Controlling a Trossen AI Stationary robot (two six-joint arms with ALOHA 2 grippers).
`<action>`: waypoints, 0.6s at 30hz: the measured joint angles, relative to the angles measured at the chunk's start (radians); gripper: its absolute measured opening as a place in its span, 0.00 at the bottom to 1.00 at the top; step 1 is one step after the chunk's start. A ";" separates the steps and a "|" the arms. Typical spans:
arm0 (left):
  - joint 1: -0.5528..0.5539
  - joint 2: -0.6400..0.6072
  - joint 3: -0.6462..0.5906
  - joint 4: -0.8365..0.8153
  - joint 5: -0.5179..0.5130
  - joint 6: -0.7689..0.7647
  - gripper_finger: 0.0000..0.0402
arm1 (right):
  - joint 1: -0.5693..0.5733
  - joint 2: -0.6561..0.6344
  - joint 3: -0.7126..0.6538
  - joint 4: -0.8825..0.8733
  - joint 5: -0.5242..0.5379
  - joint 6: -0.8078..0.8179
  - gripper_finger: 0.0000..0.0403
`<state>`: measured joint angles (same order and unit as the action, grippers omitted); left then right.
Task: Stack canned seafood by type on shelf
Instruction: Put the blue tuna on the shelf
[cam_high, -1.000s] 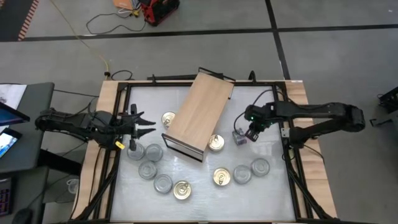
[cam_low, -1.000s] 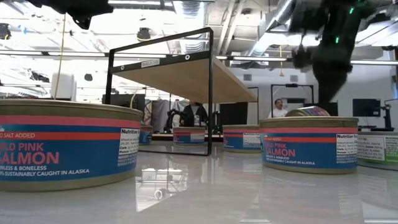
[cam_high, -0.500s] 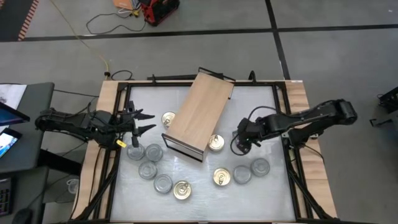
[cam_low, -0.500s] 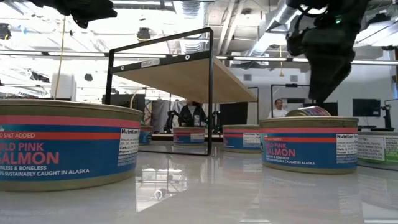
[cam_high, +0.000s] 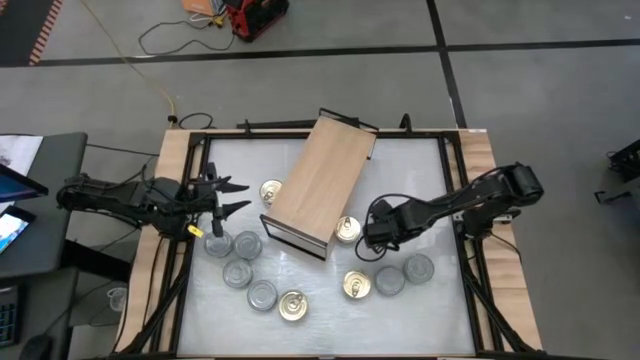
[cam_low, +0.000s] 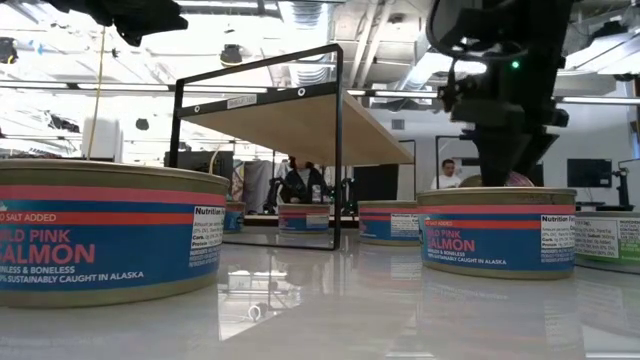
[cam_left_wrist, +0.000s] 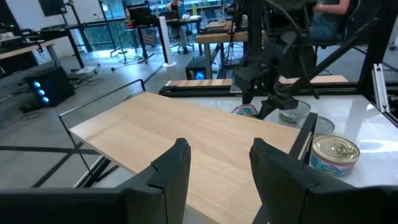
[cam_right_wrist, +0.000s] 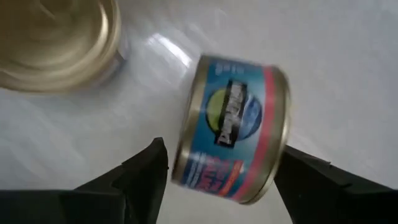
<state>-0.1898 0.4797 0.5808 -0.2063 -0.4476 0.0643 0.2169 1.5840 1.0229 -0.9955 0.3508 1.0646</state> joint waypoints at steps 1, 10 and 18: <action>0.000 0.000 0.000 -0.008 0.006 0.000 0.40 | 0.005 0.009 0.000 0.005 0.000 0.001 0.75; 0.000 0.000 0.000 -0.038 0.060 0.000 0.40 | 0.052 0.025 0.000 -0.055 0.006 -0.107 0.66; 0.000 -0.001 0.000 -0.037 0.063 -0.002 0.40 | 0.078 0.025 -0.016 -0.086 0.129 -0.202 0.35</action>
<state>-0.1898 0.4786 0.5804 -0.2436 -0.3851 0.0627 0.2952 1.6085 1.0069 -1.0816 0.4797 0.8629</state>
